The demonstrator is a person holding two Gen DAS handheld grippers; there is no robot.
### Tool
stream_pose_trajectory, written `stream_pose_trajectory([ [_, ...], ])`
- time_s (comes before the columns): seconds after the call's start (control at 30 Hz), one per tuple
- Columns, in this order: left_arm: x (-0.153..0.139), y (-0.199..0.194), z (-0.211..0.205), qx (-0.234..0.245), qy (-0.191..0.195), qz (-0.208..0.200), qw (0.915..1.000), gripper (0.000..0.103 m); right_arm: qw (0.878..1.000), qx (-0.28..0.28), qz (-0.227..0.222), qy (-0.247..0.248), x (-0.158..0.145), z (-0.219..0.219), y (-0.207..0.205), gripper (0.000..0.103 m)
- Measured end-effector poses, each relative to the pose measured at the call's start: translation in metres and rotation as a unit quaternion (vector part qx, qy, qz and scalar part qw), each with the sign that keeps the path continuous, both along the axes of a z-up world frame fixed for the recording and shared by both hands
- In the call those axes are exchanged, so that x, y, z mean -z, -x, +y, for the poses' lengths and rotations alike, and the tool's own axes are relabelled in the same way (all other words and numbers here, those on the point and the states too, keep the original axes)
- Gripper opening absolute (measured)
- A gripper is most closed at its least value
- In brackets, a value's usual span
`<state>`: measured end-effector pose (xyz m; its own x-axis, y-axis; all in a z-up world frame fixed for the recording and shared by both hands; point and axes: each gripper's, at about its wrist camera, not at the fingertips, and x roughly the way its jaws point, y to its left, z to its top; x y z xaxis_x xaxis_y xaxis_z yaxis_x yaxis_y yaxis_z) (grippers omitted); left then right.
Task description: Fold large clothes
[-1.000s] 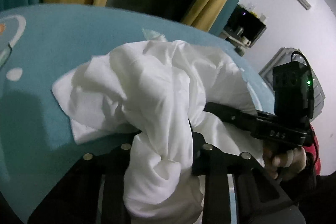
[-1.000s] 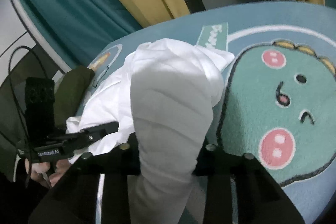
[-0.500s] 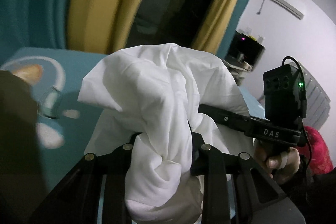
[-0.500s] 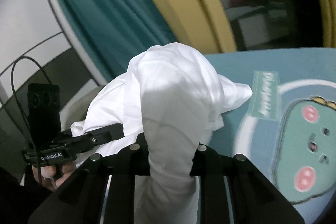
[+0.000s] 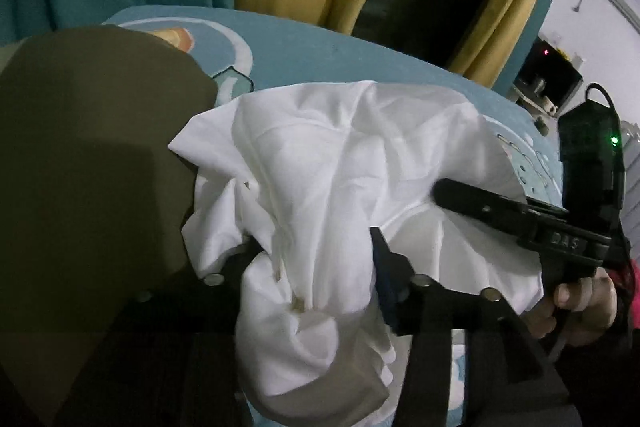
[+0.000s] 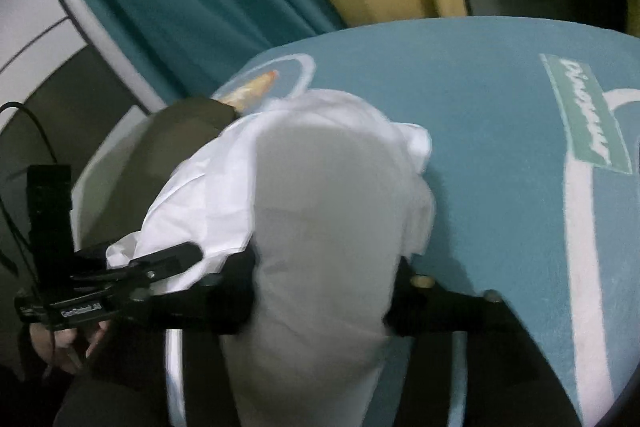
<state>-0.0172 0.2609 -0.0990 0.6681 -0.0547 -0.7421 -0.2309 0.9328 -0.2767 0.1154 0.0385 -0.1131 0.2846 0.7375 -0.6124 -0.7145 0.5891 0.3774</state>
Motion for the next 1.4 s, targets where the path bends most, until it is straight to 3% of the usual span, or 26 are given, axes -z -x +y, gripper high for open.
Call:
stream_pose_trajectory([
  [0.3, -0.049, 0.037, -0.010, -0.053, -0.107, -0.040, 0.9921, 0.062, 0.997, 0.048, -0.052, 0.026, -0.040, -0.051, 0.020, 0.087],
  [0.43, -0.065, 0.055, -0.023, -0.082, -0.119, -0.067, 0.9873, 0.063, 0.992, 0.075, -0.092, 0.040, -0.056, -0.084, 0.038, 0.096],
  [0.53, -0.074, 0.063, -0.040, -0.089, -0.124, -0.086, 0.9845, 0.063, 0.989, 0.093, -0.104, 0.045, -0.061, -0.110, 0.045, 0.097],
  [1.0, -0.089, 0.056, -0.142, -0.017, -0.103, -0.133, 0.9856, 0.063, 0.966, 0.208, -0.144, 0.057, -0.080, -0.231, 0.073, 0.097],
  [1.4, -0.114, 0.060, -0.211, 0.023, -0.144, -0.187, 0.9715, 0.063, 0.934, 0.286, -0.207, 0.051, -0.112, -0.305, 0.109, 0.097],
])
